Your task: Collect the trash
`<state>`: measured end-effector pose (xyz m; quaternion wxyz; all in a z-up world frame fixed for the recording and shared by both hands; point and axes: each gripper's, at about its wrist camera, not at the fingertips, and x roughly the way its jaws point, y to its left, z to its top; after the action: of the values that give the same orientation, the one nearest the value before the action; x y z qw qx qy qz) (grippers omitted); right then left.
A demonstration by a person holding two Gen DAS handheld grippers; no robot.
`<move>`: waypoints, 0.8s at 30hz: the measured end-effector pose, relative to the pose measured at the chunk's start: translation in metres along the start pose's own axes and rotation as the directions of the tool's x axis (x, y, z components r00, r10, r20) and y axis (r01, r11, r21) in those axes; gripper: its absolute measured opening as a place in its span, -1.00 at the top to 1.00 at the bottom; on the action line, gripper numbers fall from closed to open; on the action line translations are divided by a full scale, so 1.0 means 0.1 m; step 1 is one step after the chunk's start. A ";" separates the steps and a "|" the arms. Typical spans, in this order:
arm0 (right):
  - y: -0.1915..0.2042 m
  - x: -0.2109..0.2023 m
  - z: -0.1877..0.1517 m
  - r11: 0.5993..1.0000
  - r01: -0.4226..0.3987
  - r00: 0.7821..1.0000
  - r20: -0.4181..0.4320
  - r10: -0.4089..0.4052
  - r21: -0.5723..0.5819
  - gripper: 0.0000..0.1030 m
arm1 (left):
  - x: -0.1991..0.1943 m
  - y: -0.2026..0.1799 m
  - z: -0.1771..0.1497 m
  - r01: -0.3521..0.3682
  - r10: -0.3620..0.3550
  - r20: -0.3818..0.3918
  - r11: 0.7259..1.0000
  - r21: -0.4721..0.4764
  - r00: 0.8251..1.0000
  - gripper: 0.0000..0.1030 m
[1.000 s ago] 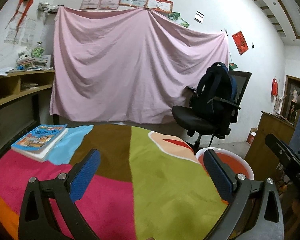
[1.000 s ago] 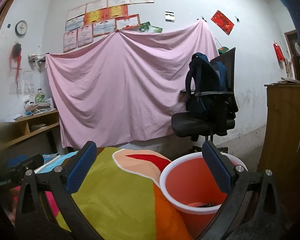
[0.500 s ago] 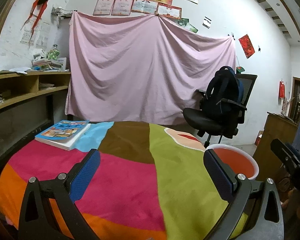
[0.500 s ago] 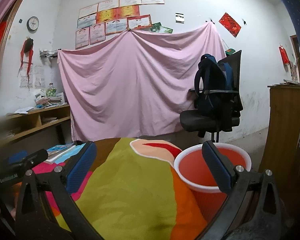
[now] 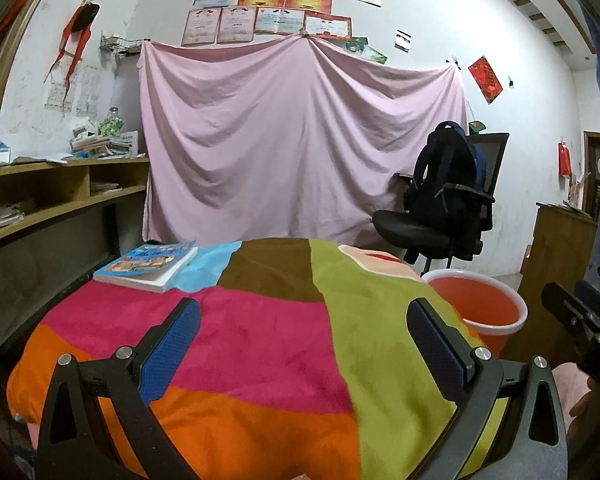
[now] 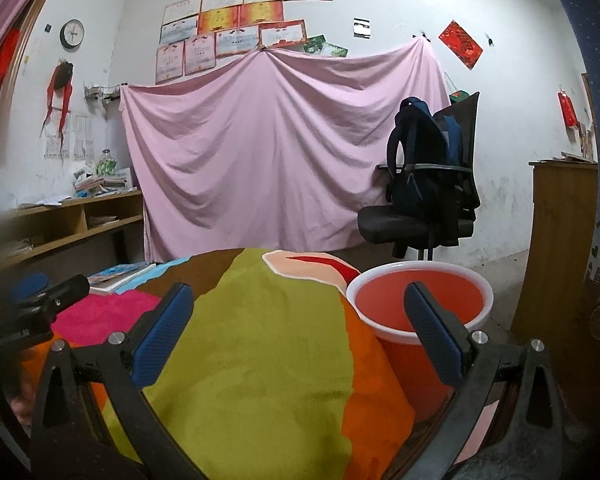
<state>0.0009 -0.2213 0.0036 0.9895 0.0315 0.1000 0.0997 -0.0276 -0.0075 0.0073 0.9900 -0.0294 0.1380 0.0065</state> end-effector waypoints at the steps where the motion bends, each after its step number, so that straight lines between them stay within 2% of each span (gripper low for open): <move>1: -0.01 0.00 -0.01 1.000 0.001 1.000 -0.002 -0.001 0.001 -1.00 | 0.00 0.01 -0.03 -0.002 0.002 -0.005 1.000 -0.003 1.000 -0.96; 12: 0.07 0.16 -0.15 1.000 0.002 0.999 -0.050 -0.002 -0.016 -1.00 | 0.06 0.05 -0.17 -0.019 0.019 -0.004 1.000 0.001 1.000 -0.96; 24: 0.03 0.27 -0.19 1.000 0.019 0.997 -0.075 -0.019 0.004 -1.00 | 0.10 0.04 -0.21 -0.004 0.004 0.003 1.000 0.003 1.000 -0.96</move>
<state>0.0225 -0.2121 -0.0201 0.9858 0.0292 0.1378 0.0910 -0.0233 -0.0044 -0.0157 0.9902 -0.0277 0.1366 0.0082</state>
